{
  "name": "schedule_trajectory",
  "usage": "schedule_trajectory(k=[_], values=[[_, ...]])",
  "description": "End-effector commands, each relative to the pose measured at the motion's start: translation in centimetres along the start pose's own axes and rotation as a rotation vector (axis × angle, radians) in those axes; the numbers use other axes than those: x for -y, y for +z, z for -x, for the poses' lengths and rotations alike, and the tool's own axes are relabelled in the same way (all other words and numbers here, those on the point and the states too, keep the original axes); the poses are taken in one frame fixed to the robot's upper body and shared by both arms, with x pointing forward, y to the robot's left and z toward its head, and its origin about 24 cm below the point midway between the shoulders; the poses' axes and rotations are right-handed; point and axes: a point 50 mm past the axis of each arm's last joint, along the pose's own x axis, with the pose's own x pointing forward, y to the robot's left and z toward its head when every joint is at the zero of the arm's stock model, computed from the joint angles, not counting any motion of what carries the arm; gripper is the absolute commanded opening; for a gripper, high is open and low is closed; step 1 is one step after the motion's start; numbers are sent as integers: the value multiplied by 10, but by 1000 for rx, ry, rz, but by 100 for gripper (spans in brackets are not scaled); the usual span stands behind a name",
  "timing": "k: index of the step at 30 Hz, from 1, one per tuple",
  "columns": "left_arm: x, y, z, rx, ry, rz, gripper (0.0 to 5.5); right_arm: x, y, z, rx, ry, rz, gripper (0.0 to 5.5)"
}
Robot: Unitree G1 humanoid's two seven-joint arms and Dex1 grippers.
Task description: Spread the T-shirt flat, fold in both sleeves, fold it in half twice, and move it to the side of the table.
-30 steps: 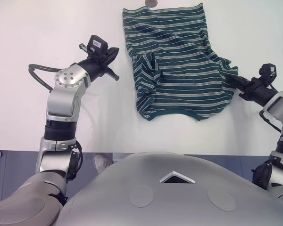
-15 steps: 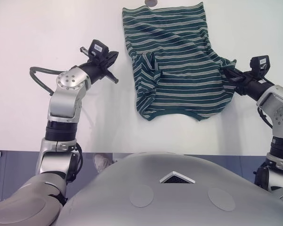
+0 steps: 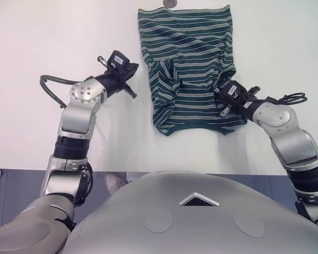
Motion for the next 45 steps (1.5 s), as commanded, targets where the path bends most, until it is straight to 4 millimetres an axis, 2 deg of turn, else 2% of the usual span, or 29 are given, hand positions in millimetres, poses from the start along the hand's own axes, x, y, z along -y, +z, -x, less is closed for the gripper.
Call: schedule_trajectory(k=[1,5,7,9,12,13,16,18,22,27,31,34,38,40,43,45], values=[[-7,-4,4,-22,14,-35,0,-12,-6,24,-68,204,-67,131],[-7,-6,4,-26,14,-41,0,21,20,52,5,222,-43,131],[-6,-7,4,-26,15,-40,0,33,31,61,82,237,-106,131],[-6,-7,4,-25,15,-41,0,46,32,69,118,222,-172,131],[-7,-7,5,-25,16,-43,0,58,19,71,45,151,-171,131],[-7,-7,4,-24,15,-44,0,60,10,68,2,132,-167,131],[-6,-7,4,-25,8,-47,0,54,-15,52,-86,104,-167,63],[-5,-7,3,-26,1,-50,0,52,-20,38,-72,73,-192,12],[-5,-6,2,-30,-8,-59,0,63,-11,13,7,-46,-188,3],[-4,-5,-1,-30,-21,-73,0,51,12,-2,108,26,-238,3],[-2,-6,-3,-30,-20,-73,0,46,16,-13,108,47,-236,3],[0,-5,-5,-20,-22,-75,0,40,15,-24,78,65,-203,3],[1,0,2,25,-66,-125,0,32,-1,-33,0,37,-65,3],[3,1,10,39,-133,-209,0,39,5,-22,86,0,-26,24],[0,-1,34,33,-269,-438,57,67,37,28,308,26,-2,88],[-7,-1,48,2,-352,-639,96,84,46,56,336,43,105,130]])
